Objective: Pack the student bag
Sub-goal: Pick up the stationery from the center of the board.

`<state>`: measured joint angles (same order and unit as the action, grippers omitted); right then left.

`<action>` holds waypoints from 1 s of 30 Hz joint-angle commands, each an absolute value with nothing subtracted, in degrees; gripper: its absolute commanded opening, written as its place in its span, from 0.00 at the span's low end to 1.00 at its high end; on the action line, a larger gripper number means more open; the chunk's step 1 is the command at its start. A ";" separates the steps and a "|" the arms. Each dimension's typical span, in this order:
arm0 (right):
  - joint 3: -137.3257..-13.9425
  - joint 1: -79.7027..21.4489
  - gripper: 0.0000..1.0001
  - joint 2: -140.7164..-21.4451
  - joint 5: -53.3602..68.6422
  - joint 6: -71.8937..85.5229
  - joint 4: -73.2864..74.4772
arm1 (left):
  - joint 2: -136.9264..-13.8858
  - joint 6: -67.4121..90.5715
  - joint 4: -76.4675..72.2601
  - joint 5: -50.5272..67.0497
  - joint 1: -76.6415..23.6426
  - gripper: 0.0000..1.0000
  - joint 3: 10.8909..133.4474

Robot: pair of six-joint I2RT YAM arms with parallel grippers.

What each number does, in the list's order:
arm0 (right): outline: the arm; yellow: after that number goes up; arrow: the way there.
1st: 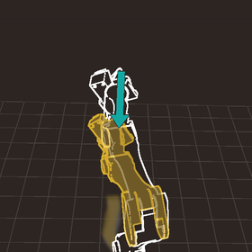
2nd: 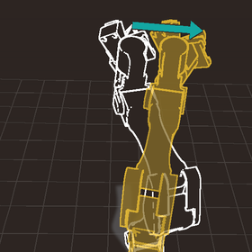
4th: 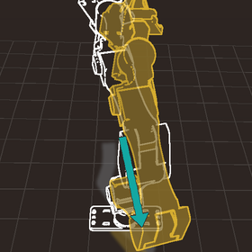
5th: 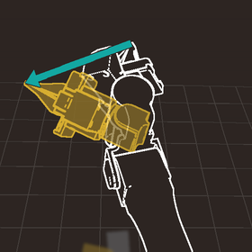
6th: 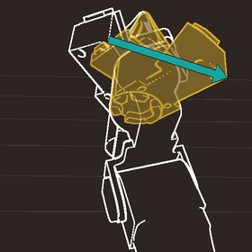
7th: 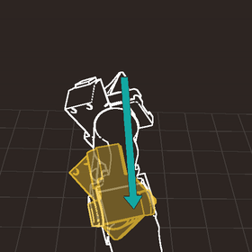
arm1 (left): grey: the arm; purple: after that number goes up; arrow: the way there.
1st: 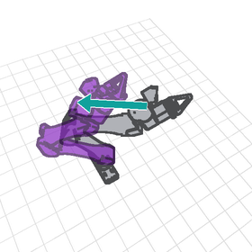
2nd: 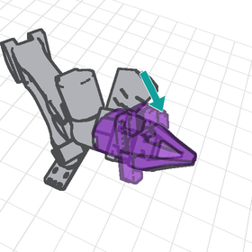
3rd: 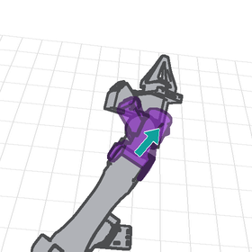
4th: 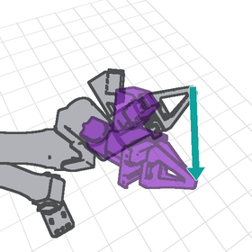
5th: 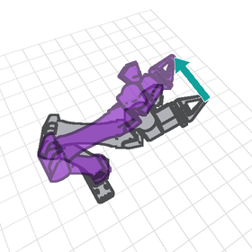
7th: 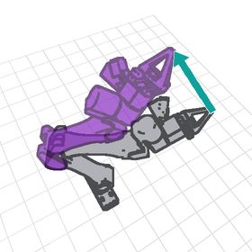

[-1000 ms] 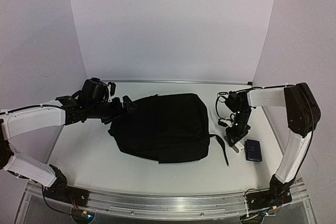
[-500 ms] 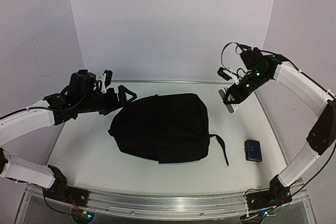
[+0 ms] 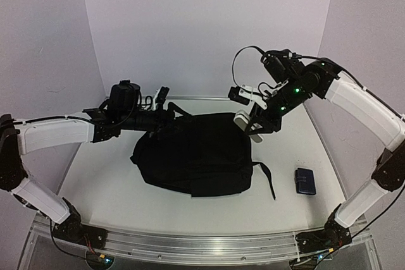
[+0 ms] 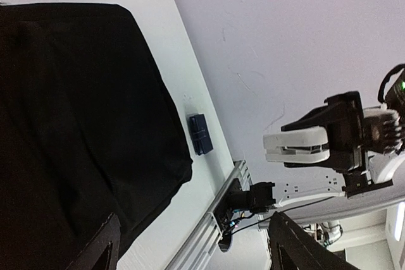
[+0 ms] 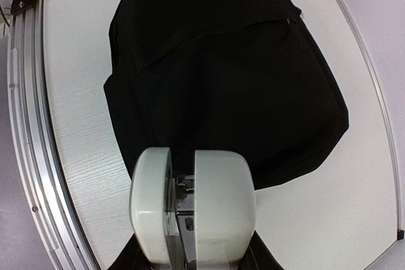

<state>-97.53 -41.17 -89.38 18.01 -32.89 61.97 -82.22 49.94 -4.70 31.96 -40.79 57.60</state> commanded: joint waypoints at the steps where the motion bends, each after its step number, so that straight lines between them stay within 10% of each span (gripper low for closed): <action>1: -102.59 -40.61 0.22 -91.70 23.49 -26.17 60.02 | -83.81 52.31 -18.19 35.05 -43.60 0.80 56.00; 13: -109.31 -39.51 0.20 -97.95 12.92 18.82 44.45 | -83.40 41.78 -16.00 7.26 -49.13 0.82 57.75; 30: -107.16 -39.37 0.20 -99.94 15.68 41.09 42.42 | -94.69 33.60 -19.85 6.97 -55.02 0.72 69.88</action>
<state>-108.11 -39.40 -102.10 14.41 36.74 45.96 -93.29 35.19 -18.05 7.35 -54.97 65.96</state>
